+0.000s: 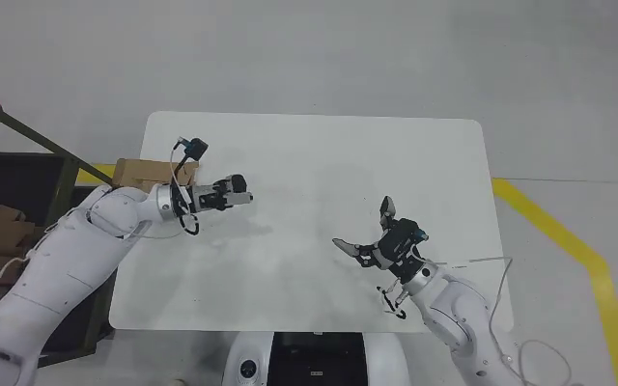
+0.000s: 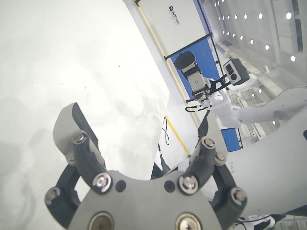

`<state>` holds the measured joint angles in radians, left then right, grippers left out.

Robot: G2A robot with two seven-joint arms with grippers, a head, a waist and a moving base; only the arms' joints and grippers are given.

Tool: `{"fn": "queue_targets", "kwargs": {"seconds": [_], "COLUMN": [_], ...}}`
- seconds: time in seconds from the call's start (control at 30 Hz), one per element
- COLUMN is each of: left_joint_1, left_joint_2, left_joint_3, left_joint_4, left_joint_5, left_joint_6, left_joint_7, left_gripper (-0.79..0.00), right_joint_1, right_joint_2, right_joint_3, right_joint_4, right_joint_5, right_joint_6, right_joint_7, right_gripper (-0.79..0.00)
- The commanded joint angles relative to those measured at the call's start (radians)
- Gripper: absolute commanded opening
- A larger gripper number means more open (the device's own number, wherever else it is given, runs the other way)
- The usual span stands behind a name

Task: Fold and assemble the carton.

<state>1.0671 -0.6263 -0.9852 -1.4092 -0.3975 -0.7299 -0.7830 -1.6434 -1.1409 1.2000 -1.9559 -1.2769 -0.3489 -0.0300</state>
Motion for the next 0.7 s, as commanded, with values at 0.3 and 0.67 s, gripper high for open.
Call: {"fn": "queue_targets", "kwargs": {"seconds": [0.3,0.67], "left_joint_1": [0.306,0.513], "left_joint_2": [0.089,0.115], "left_joint_3": [-0.335,-0.556], "left_joint_4": [0.142,0.255], "left_joint_5": [-0.341,-0.488], "left_joint_6": [-0.188,-0.257], "left_joint_7": [-0.047,-0.017], "left_gripper": [0.000,0.000], "right_joint_1": [0.000,0.000], "right_joint_2": [0.000,0.000], "right_joint_3": [0.000,0.000], "right_joint_4": [0.000,0.000], "right_joint_5": [0.000,0.000], "right_joint_6": [0.000,0.000], "right_joint_7": [0.000,0.000], "right_gripper": [0.000,0.000]}}
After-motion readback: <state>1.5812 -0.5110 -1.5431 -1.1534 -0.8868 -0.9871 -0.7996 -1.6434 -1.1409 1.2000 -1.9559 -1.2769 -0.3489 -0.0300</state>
